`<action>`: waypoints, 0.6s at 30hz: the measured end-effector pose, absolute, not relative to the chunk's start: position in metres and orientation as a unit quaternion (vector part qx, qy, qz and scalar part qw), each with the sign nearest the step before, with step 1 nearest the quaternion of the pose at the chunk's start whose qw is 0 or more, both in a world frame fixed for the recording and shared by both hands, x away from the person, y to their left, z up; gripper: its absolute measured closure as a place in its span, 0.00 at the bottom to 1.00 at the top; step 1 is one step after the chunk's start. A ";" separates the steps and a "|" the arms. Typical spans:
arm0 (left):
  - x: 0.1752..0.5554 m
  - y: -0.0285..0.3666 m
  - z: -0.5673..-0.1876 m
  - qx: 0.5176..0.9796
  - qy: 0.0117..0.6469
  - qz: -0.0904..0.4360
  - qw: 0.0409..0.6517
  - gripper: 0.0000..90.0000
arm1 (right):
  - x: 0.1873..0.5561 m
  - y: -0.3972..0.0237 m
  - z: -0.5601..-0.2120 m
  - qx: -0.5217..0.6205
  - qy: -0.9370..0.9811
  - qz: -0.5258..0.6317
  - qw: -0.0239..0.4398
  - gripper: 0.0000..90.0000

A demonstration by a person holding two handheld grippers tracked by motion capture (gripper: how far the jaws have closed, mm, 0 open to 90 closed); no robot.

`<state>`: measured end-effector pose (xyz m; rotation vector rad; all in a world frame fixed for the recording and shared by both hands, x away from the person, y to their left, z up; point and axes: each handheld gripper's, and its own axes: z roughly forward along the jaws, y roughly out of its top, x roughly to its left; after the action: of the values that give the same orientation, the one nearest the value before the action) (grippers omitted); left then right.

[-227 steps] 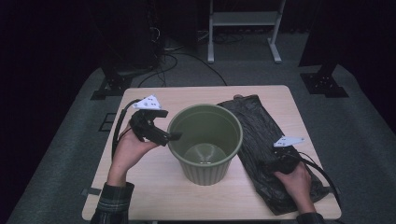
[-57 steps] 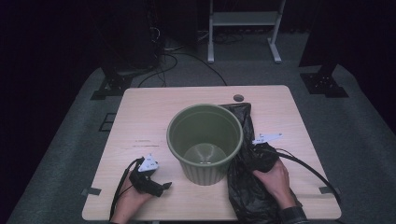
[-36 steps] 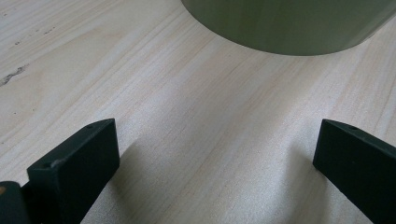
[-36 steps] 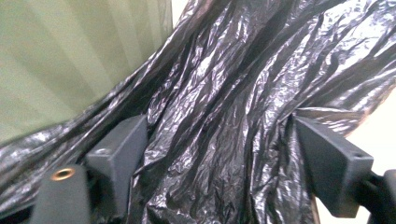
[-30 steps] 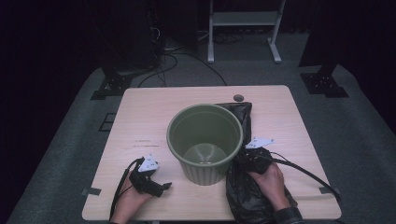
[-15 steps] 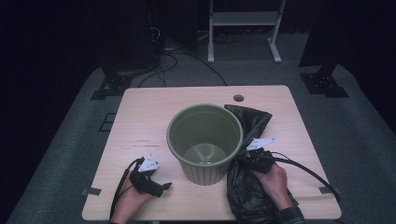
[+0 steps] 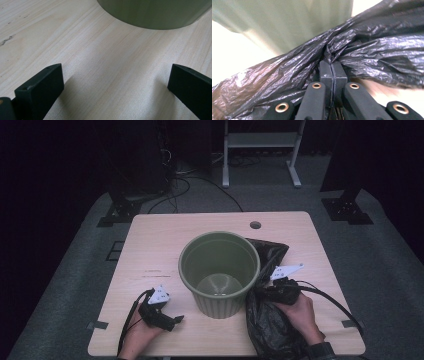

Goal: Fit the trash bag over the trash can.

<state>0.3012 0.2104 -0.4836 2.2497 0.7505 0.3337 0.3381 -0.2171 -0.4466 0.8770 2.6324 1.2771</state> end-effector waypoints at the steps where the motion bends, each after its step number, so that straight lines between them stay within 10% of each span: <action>1: 0.301 0.210 -0.484 0.875 0.292 0.130 0.365 0.00 | 0.338 -0.219 -0.444 0.283 0.860 0.422 0.038 0.99; 18: 0.301 0.210 -0.484 0.875 0.291 0.130 0.364 0.00 | 0.316 -0.221 -0.381 0.174 0.874 0.454 0.019 0.99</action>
<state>0.3011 0.2105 -0.4836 2.2510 0.7495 0.3343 0.3159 -0.2208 -0.3807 0.5401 2.7120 1.4102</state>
